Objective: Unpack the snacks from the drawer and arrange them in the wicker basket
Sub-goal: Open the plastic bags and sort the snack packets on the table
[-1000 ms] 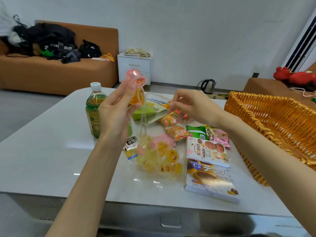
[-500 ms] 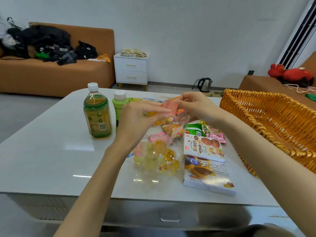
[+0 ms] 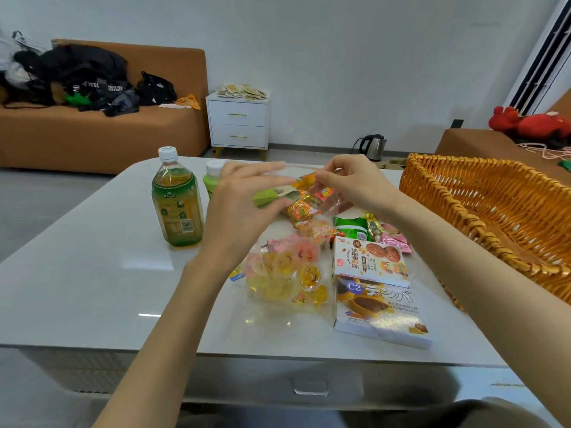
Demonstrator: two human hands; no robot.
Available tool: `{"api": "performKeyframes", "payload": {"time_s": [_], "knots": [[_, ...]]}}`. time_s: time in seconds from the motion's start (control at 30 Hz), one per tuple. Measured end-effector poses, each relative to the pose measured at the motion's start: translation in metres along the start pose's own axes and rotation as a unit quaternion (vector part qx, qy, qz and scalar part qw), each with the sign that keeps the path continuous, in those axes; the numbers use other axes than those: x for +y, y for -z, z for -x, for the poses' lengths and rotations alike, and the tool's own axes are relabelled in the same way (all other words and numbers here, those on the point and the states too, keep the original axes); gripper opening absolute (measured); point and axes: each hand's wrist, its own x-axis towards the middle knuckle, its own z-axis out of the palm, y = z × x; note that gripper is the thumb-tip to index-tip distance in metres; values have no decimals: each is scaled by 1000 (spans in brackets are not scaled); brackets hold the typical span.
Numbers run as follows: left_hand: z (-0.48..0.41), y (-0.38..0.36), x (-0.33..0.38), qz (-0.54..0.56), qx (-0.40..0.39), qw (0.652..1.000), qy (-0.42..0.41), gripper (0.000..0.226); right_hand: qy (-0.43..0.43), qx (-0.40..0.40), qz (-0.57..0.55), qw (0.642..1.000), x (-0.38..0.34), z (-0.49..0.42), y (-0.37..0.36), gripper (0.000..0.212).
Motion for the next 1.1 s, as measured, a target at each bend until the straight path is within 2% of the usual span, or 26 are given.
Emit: {"api": "performKeyframes", "payload": {"time_s": [0.07, 0.1, 0.13, 0.2, 0.23, 0.3, 0.33, 0.37, 0.43, 0.5, 0.53, 0.6, 0.67, 0.73, 0.8, 0.9, 1.0, 1.1], "knots": [[3, -1, -2, 43, 70, 995, 55, 37, -1, 15, 23, 1000, 2, -4, -1, 18], [6, 1, -2, 92, 78, 987, 103, 43, -3, 24, 35, 999, 3, -7, -1, 20], [9, 3, -4, 160, 53, 974, 153, 55, -6, 30, 40, 999, 3, -8, -1, 21], [17, 6, -15, 284, -63, 932, 215, 91, -21, 34, 31, 999, 7, -10, -1, 24], [22, 5, -23, 303, -135, 918, 217, 111, -32, 35, 20, 999, 10, -11, -1, 24], [30, -1, -38, 282, -252, 900, 219, 139, -61, 36, -21, 997, 14, -11, 0, 26], [33, -6, -44, 266, -290, 892, 223, 139, -80, 35, -41, 995, 15, -9, -1, 31], [36, -14, -50, 254, -310, 887, 231, 129, -101, 29, -59, 993, 18, -7, -1, 37], [39, -27, -58, 245, -294, 888, 254, 84, -119, -22, -108, 987, 26, -1, -1, 52], [41, -34, -62, 247, -249, 894, 277, 43, -83, -120, -138, 980, 43, 13, -3, 64], [41, -36, -61, 246, -231, 896, 289, 32, -61, -162, -126, 977, 53, 21, -6, 68], [42, -38, -57, 245, -210, 898, 301, 31, -62, -189, -86, 976, 71, 34, -15, 76], [44, -39, -51, 259, -189, 894, 314, 35, -106, -173, -73, 976, 82, 40, -26, 84], [48, -40, -50, 290, -150, 882, 339, 35, -126, -153, -88, 976, 86, 41, -41, 65], [51, -39, -50, 310, -107, 868, 374, 29, -97, -106, -92, 985, 90, 43, -57, 41], [53, -36, -57, 334, -26, 828, 449, 15, -86, -34, -148, 985, 93, 41, -73, 18], [50, -33, -63, 334, 36, 805, 488, 18, -106, -17, -208, 972, 90, 44, -74, 16], [43, -38, -65, 308, 59, 816, 485, 18, -140, -27, -241, 960, 91, 45, -74, 18]]}}
